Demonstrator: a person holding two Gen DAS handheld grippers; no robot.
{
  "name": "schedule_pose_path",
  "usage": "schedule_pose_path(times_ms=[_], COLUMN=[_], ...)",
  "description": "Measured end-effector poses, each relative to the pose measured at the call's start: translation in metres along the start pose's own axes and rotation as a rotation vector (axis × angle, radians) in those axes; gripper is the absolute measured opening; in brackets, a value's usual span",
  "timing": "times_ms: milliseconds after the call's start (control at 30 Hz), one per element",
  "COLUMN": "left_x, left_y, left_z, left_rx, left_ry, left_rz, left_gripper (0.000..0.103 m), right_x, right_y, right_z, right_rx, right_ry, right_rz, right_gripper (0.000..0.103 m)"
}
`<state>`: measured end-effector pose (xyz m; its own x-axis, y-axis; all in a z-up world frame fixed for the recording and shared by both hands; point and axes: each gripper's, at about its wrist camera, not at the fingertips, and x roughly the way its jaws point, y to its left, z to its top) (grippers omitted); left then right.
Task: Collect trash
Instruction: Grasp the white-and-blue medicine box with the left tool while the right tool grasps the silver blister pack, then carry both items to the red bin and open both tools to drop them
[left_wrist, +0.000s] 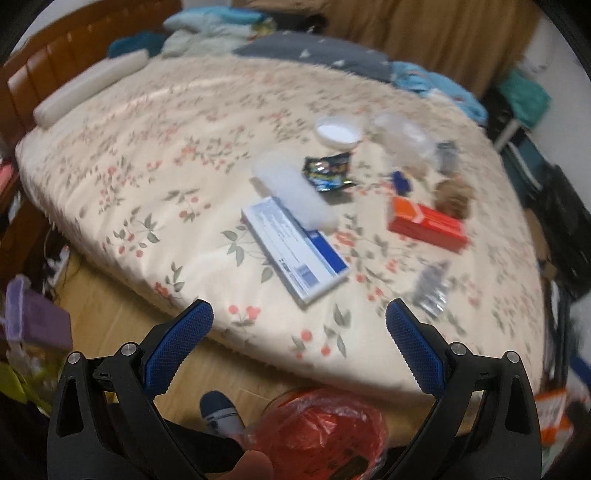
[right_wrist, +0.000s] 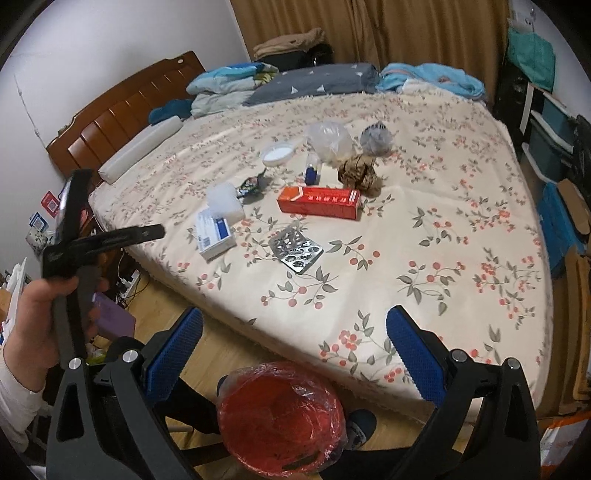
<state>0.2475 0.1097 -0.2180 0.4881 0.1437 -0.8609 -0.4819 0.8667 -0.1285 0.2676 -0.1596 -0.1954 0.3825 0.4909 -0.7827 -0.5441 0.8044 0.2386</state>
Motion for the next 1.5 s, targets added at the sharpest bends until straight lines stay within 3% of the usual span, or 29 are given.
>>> schedule_pose_path(times_ms=[300,500,667,733,833,1000,1167,1233,1300,1333,1400,1433,1467,1500], left_x=[0.091,0.121,0.134,0.138,0.137,0.148,0.143,0.141,0.136,0.135,0.13,0.127,0.125,0.122], left_y=[-0.003,-0.013,-0.012,-0.008,-0.011,0.001,0.0,0.005,0.01,0.012,0.016,0.018,0.021,0.022], left_z=[0.026,0.034,0.044,0.043,0.041,0.036,0.027,0.024,0.02,0.019,0.014,0.011,0.008,0.006], left_rx=[-0.069,-0.057,-0.094,-0.139,-0.123,-0.198,-0.187,-0.206,-0.217,-0.219,-0.221,-0.229,-0.236,-0.239], left_ry=[0.029,0.037,0.024,0.038,0.028,0.07,0.041,0.038,0.035,0.037,0.039,0.041,0.044,0.047], left_rz=[0.185,0.228,0.229,0.184,0.194,0.088,0.06,0.023,-0.01,-0.023,-0.051,-0.064,-0.077,-0.091], left_gripper=[0.097,0.098,0.098,0.098,0.098,0.098,0.083,0.083,0.082,0.082,0.082,0.082,0.082,0.082], right_x=[0.058,0.105,0.14,0.151,0.163,0.181,0.196,0.2,0.205,0.206,0.208,0.209,0.209,0.208], right_y=[-0.007,-0.003,0.005,0.009,0.015,0.019,0.022,0.024,0.024,0.024,0.023,0.022,0.02,0.018], right_z=[0.009,0.018,0.03,0.033,0.038,0.048,0.053,0.053,0.053,0.053,0.052,0.052,0.051,0.051], right_rx=[0.029,0.04,0.061,0.057,0.062,0.069,0.072,0.071,0.064,0.064,0.072,0.077,0.082,0.087], right_ry=[0.036,0.055,0.062,0.066,0.072,0.073,0.092,0.107,0.121,0.126,0.134,0.135,0.133,0.131], right_rz=[-0.018,-0.047,-0.083,-0.097,-0.108,-0.163,-0.206,-0.207,-0.218,-0.22,-0.223,-0.225,-0.227,-0.229], right_gripper=[0.098,0.098,0.098,0.098,0.098,0.098,0.096,0.085,0.064,0.059,0.033,0.027,0.014,0.009])
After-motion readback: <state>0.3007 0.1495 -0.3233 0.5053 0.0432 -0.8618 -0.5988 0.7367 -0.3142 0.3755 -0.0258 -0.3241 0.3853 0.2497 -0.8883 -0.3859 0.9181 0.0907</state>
